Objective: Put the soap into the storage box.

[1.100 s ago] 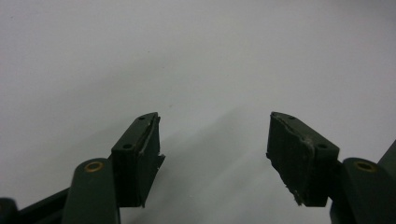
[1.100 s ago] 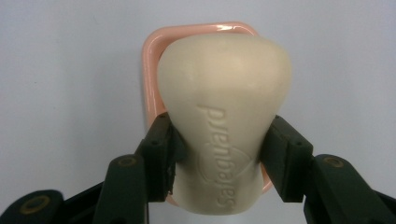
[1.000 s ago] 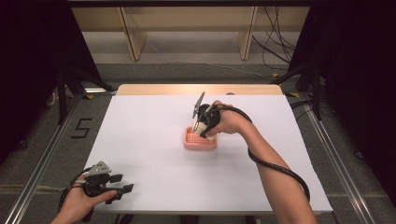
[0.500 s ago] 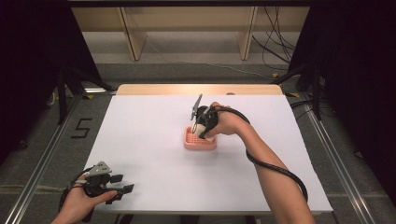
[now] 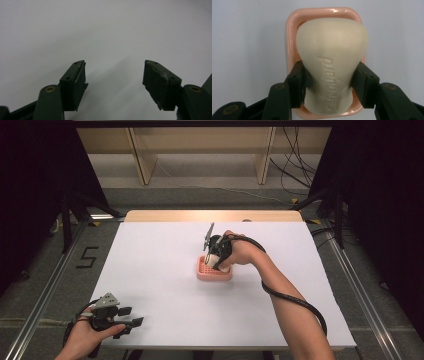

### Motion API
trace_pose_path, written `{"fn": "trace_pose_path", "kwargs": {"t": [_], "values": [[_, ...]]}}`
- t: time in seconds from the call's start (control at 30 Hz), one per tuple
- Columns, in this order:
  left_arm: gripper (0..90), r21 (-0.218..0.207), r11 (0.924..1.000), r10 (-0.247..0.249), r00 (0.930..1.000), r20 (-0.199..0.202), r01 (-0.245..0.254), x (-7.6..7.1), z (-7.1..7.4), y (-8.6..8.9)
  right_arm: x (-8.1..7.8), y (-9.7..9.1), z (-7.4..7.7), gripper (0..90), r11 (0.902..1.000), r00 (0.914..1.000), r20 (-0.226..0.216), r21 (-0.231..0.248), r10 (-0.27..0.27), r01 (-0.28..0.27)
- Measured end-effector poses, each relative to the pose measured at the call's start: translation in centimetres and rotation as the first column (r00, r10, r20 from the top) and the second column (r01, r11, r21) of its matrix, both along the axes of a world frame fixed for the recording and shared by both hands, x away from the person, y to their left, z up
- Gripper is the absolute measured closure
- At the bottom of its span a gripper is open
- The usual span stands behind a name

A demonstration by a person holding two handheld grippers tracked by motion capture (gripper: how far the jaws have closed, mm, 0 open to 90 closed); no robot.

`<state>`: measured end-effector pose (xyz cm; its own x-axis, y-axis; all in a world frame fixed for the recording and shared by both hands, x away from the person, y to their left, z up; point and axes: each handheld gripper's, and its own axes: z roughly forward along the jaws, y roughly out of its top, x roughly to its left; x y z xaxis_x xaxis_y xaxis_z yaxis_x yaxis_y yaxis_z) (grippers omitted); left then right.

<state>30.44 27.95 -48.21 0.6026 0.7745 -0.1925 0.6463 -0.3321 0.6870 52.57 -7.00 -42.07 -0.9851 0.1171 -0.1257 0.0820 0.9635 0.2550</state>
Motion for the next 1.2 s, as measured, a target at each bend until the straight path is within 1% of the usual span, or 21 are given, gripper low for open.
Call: {"fn": "trace_pose_path", "kwargs": {"t": [0.07, 0.1, 0.17, 0.2, 0.23, 0.27, 0.3, 0.37, 0.4, 0.43, 0.5, 0.57, 0.67, 0.7, 0.73, 0.83, 0.93, 1.03, 1.1, 1.13, 1.2], "values": [[34.3, -0.001, 1.0000, 0.001, 1.0000, 0.002, -0.001, 0.0, 0.0, 0.0, 0.0, 0.0, -0.1, 50.4, 1.0000, 1.0000, -0.001, -0.004, -0.005, 0.005], [34.3, 0.000, 1.0000, 0.001, 1.0000, 0.001, -0.001, 0.0, 0.0, 0.0, 0.2, 0.0, -0.2, 50.4, 0.9998, 0.9997, 0.013, -0.004, 0.020, -0.020], [34.3, 0.000, 1.0000, 0.000, 1.0000, 0.000, 0.000, 0.0, 0.0, 0.0, 0.0, 0.1, -0.2, 50.4, 1.0000, 1.0000, 0.004, -0.004, 0.004, -0.004], [34.3, -0.001, 1.0000, -0.001, 1.0000, 0.000, 0.001, 0.0, 0.0, 0.0, 0.2, 0.0, -0.3, 50.3, 0.9998, 0.9998, 0.009, -0.006, 0.019, -0.019], [34.3, -0.001, 1.0000, 0.000, 1.0000, -0.001, 0.000, 0.0, 0.0, 0.0, 0.4, 0.0, -0.4, 50.3, 0.9985, 0.9983, 0.022, -0.007, 0.054, -0.054], [34.3, -0.010, 0.9999, 0.005, 1.0000, 0.000, -0.005, 0.0, -0.1, -0.1, -0.4, 0.0, -0.4, 50.3, 0.9986, 0.9987, -0.012, -0.023, -0.049, 0.049], [34.3, 0.000, 1.0000, 0.000, 1.0000, -0.001, 0.000, 0.0, 0.0, 0.0, 0.1, 0.0, -0.5, 50.3, 0.9998, 0.9998, 0.009, -0.012, 0.017, -0.017], [34.3, -0.002, 1.0000, 0.000, 1.0000, 0.001, 0.000, 0.0, 0.0, 0.0, -0.1, 0.1, -0.5, 50.3, 0.9997, 1.0000, 0.001, -0.023, -0.009, 0.009], [34.3, -0.001, 1.0000, 0.000, 1.0000, 0.001, 0.000, 0.0, 0.0, 0.0, 0.1, 0.2, -0.6, 50.3, 0.9996, 0.9996, 0.014, -0.016, 0.024, -0.024], [34.3, -0.001, 1.0000, 0.001, 1.0000, 0.001, -0.001, 0.0, 0.0, 0.0, 0.2, 0.2, -0.6, 50.3, 0.9995, 0.9995, 0.013, -0.014, 0.030, -0.030], [34.3, -0.002, 1.0000, 0.001, 1.0000, 0.000, -0.001, 0.0, 0.0, 0.0, 0.1, 0.2, -0.6, 50.3, 0.9997, 0.9997, 0.017, -0.016, 0.018, -0.018], [34.3, -0.003, 1.0000, 0.001, 1.0000, -0.001, -0.001, 0.0, 0.0, 0.0, 0.2, 0.1, -0.7, 50.2, 0.9997, 0.9993, 0.026, -0.004, 0.025, -0.025], [34.3, -0.001, 1.0000, -0.002, 1.0000, -0.002, 0.002, 0.0, -0.1, 0.0, 0.2, -0.1, -0.9, 49.3, 0.9997, 0.9994, 0.024, 0.001, 0.025, -0.025], [34.3, -0.012, 0.9999, 0.005, 1.0000, -0.001, -0.005, 0.0, -0.1, -0.1, -0.1, -0.2, -0.9, 49.3, 0.9998, 0.9998, 0.016, -0.008, -0.016, 0.016], [34.3, -0.009, 1.0000, 0.003, 1.0000, -0.003, -0.003, 0.0, -0.1, -0.1, 0.2, -0.2, -0.9, 46.8, 0.9998, 0.9995, 0.027, 0.015, 0.015, -0.015], [34.3, -0.008, 1.0000, 0.005, 1.0000, -0.002, -0.005, 0.0, -0.1, -0.1, 0.4, -0.3, -0.3, 41.7, 0.9972, 0.9975, 0.051, 0.053, 0.049, -0.052], [34.3, -0.008, 1.0000, 0.005, 1.0000, -0.001, -0.005, 0.0, -0.1, -0.1, 0.0, -0.6, 0.4, 39.0, 0.9960, 0.9995, 0.030, 0.089, 0.008, -0.011], [34.3, -0.008, 1.0000, 0.004, 1.0000, -0.001, -0.004, 0.0, -0.1, -0.1, -0.4, -0.9, 0.8, 36.0, 0.9943, 0.9992, 0.033, 0.105, -0.020, 0.017], [34.3, -0.008, 1.0000, 0.004, 1.0000, 0.000, -0.004, 0.0, -0.1, 0.0, -0.8, -1.4, 1.0, 34.5, 0.9908, 0.9975, 0.038, 0.124, -0.060, 0.055], [34.3, -0.005, 1.0000, 0.004, 1.0000, -0.001, -0.004, 0.1, -0.1, 0.0, -1.0, -1.6, 1.1, 34.5, 0.9892, 0.9970, 0.026, 0.130, -0.072, 0.068], [34.3, -0.002, 1.0000, 0.009, 0.9999, -0.005, -0.009, 0.0, -0.2, -0.1, -1.8, -2.3, 1.1, 35.0, 0.9854, 0.9924, -0.003, 0.118, -0.123, 0.123]]}}
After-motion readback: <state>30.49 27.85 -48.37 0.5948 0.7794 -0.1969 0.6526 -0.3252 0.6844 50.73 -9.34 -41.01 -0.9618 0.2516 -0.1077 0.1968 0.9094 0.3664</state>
